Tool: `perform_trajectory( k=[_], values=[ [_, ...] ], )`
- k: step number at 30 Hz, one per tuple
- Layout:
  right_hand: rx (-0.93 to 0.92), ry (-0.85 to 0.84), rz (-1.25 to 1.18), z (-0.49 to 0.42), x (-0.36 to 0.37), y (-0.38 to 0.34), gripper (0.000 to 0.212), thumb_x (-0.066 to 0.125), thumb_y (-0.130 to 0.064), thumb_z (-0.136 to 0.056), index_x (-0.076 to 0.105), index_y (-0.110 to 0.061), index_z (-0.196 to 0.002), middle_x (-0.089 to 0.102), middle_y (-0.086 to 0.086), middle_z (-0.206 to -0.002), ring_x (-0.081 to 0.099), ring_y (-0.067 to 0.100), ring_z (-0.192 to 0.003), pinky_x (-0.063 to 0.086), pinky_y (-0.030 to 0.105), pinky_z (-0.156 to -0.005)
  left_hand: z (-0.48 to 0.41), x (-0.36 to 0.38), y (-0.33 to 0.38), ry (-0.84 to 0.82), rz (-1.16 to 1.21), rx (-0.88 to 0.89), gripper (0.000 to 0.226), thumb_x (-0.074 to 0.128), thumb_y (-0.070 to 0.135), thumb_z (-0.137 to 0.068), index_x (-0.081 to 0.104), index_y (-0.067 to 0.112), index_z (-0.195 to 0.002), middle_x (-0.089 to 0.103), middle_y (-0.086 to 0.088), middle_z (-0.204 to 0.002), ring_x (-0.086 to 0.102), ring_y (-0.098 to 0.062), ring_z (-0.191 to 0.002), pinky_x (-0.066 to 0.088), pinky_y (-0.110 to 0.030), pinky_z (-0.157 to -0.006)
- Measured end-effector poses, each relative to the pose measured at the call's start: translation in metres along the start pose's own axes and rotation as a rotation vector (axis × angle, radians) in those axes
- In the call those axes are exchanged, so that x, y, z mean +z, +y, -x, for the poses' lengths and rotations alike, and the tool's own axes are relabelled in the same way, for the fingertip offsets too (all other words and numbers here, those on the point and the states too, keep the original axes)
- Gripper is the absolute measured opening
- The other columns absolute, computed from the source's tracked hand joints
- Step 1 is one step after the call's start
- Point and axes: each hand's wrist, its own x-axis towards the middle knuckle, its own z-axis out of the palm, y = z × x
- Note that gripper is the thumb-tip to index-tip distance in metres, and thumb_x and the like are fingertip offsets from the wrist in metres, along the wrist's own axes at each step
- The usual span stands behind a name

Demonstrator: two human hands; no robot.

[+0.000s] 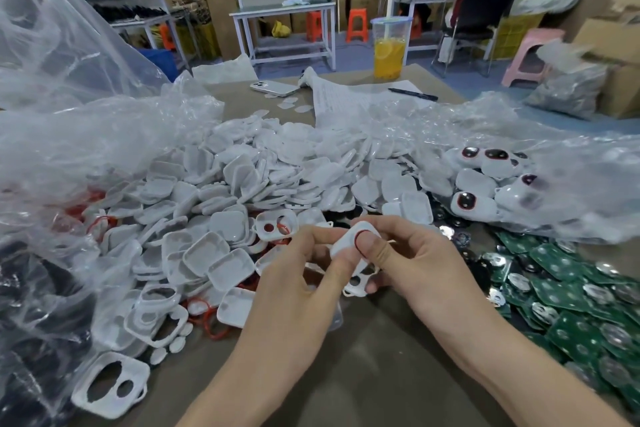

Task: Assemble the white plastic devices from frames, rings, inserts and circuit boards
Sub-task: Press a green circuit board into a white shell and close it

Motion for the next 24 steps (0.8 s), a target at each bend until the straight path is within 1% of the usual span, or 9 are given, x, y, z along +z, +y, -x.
perform_trajectory(
  k=[2,5,7,11,14,16,19,22,24],
  values=[
    [-0.023,0.016,0.023,0.001,-0.001,0.0,0.017,0.072,-0.027,-0.085,0.076,-0.018,-0.099,0.075,0.006,-0.084,0.066,0.012,-0.067,0.055,0.021,-0.062,0.001,-0.001,-0.001,-0.02,0.027,0.0,0.01,0.064,0.06,-0.089,0.063,0.053,-0.096,0.072,0.018,-0.089,0.064,-0.002,-0.062,0.046,-0.011,-0.06],
    [-0.021,0.049,0.036,0.002,-0.003,0.0,0.009,0.067,-0.015,-0.092,0.075,-0.016,-0.096,0.075,0.001,-0.077,0.066,0.004,-0.064,0.051,0.014,-0.06,0.002,-0.003,0.0,-0.11,0.051,0.025,0.016,0.053,0.048,-0.101,0.068,0.046,-0.106,0.073,0.014,-0.098,0.068,-0.007,-0.083,0.048,-0.012,-0.071],
    [-0.025,0.076,0.053,0.002,-0.004,-0.001,0.009,0.066,-0.017,-0.093,0.075,-0.018,-0.095,0.076,0.003,-0.08,0.066,0.008,-0.065,0.051,0.015,-0.061,0.002,-0.006,0.002,-0.138,0.055,0.053,0.028,0.045,0.036,-0.101,0.069,0.045,-0.11,0.072,0.019,-0.102,0.066,-0.002,-0.098,0.044,-0.008,-0.08],
    [-0.06,0.086,0.033,0.001,-0.002,-0.004,0.012,0.069,-0.025,-0.089,0.077,-0.02,-0.096,0.077,0.005,-0.085,0.071,0.016,-0.072,0.054,0.017,-0.064,0.002,-0.008,0.005,-0.15,0.08,0.078,0.036,0.043,0.029,-0.098,0.068,0.05,-0.113,0.072,0.023,-0.107,0.065,0.003,-0.104,0.043,-0.006,-0.083],
    [-0.083,0.093,0.057,0.003,0.0,-0.005,0.015,0.07,-0.031,-0.086,0.077,-0.023,-0.096,0.077,0.002,-0.083,0.071,0.013,-0.072,0.053,0.016,-0.066,0.002,-0.005,0.003,-0.15,0.077,0.059,0.025,0.051,0.042,-0.096,0.066,0.053,-0.112,0.073,0.018,-0.102,0.068,-0.006,-0.094,0.052,-0.016,-0.079],
    [-0.101,0.112,0.088,0.003,0.0,-0.003,0.009,0.07,-0.028,-0.089,0.077,-0.024,-0.094,0.077,-0.001,-0.083,0.072,0.012,-0.076,0.053,0.015,-0.068,0.002,-0.001,0.001,-0.126,0.083,0.049,0.022,0.056,0.051,-0.089,0.064,0.054,-0.109,0.072,0.014,-0.096,0.069,-0.012,-0.084,0.055,-0.02,-0.073],
    [-0.13,0.159,0.114,0.004,0.001,-0.001,0.007,0.07,-0.022,-0.091,0.075,-0.024,-0.095,0.077,-0.006,-0.084,0.072,0.009,-0.078,0.051,0.012,-0.069,0.0,0.006,-0.001,-0.091,0.074,0.051,0.02,0.062,0.049,-0.086,0.064,0.052,-0.106,0.07,0.006,-0.09,0.067,-0.017,-0.08,0.055,-0.033,-0.074],
    [-0.144,0.157,0.107,0.006,0.003,-0.001,0.007,0.072,-0.023,-0.09,0.075,-0.023,-0.096,0.077,-0.004,-0.082,0.071,0.008,-0.076,0.051,0.012,-0.067,-0.002,0.006,-0.002,-0.072,0.099,0.047,0.014,0.064,0.041,-0.087,0.064,0.049,-0.099,0.068,0.003,-0.085,0.065,-0.016,-0.076,0.055,-0.023,-0.066],
    [-0.165,0.128,0.14,0.007,0.004,-0.002,0.014,0.073,-0.033,-0.086,0.076,-0.025,-0.097,0.076,-0.004,-0.081,0.07,0.008,-0.075,0.051,0.014,-0.068,-0.002,0.003,-0.002,-0.05,0.108,0.039,0.011,0.065,0.04,-0.085,0.064,0.046,-0.095,0.069,0.005,-0.083,0.065,-0.009,-0.073,0.049,-0.014,-0.062]
  ],
)
